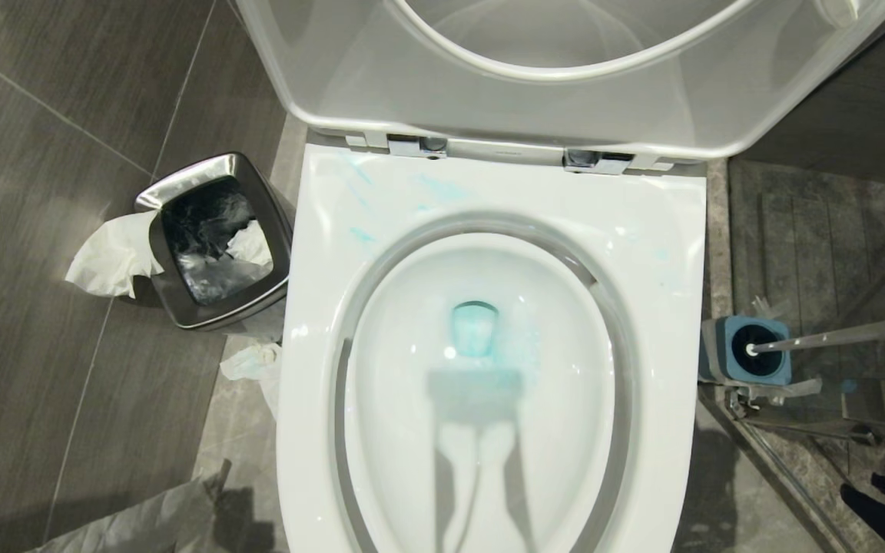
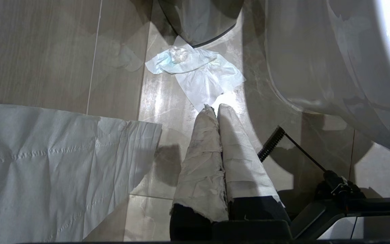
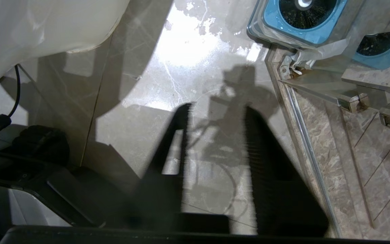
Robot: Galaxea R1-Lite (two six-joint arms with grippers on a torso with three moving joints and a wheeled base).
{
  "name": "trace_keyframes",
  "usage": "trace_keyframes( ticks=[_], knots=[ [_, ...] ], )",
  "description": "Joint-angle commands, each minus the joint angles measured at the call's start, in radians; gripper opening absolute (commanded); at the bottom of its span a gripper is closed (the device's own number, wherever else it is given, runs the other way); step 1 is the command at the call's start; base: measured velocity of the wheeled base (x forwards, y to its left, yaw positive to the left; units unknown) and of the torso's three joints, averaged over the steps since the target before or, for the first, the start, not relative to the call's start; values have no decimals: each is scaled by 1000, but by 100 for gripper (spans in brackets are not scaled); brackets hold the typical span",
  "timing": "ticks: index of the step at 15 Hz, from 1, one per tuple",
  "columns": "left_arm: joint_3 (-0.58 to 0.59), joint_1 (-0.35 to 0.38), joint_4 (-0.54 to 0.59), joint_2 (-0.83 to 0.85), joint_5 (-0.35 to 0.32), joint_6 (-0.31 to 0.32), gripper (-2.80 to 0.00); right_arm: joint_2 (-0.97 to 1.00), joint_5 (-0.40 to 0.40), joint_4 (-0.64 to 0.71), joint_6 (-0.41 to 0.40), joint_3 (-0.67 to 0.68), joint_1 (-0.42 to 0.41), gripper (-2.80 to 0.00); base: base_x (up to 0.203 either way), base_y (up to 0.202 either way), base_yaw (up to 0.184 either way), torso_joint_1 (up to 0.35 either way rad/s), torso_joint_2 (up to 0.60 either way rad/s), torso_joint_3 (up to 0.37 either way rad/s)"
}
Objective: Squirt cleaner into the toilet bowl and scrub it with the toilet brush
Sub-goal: Scrub the toilet bowl
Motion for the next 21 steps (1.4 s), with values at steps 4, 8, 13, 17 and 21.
trace_keyframes(
  ticks=[4, 8, 13, 17, 21],
  knots=[
    [0, 0, 0, 2, 0, 0, -280, 85, 3, -67, 5, -2, 0, 0, 0, 0, 0, 0, 0, 0],
    [0, 0, 0, 2, 0, 0, -280, 191, -74, -102, 91, -82, -6, 0, 0, 0, 0, 0, 0, 0],
    [0, 0, 0, 2, 0, 0, -280, 358, -115, -197, 93, -128, -13, 0, 0, 0, 0, 0, 0, 0],
    [0, 0, 0, 2, 0, 0, -280, 540, -119, -333, 91, -164, -14, 0, 0, 0, 0, 0, 0, 0],
    [0, 0, 0, 2, 0, 0, -280, 679, -196, -472, 90, -235, -14, 0, 0, 0, 0, 0, 0, 0]
  ],
)
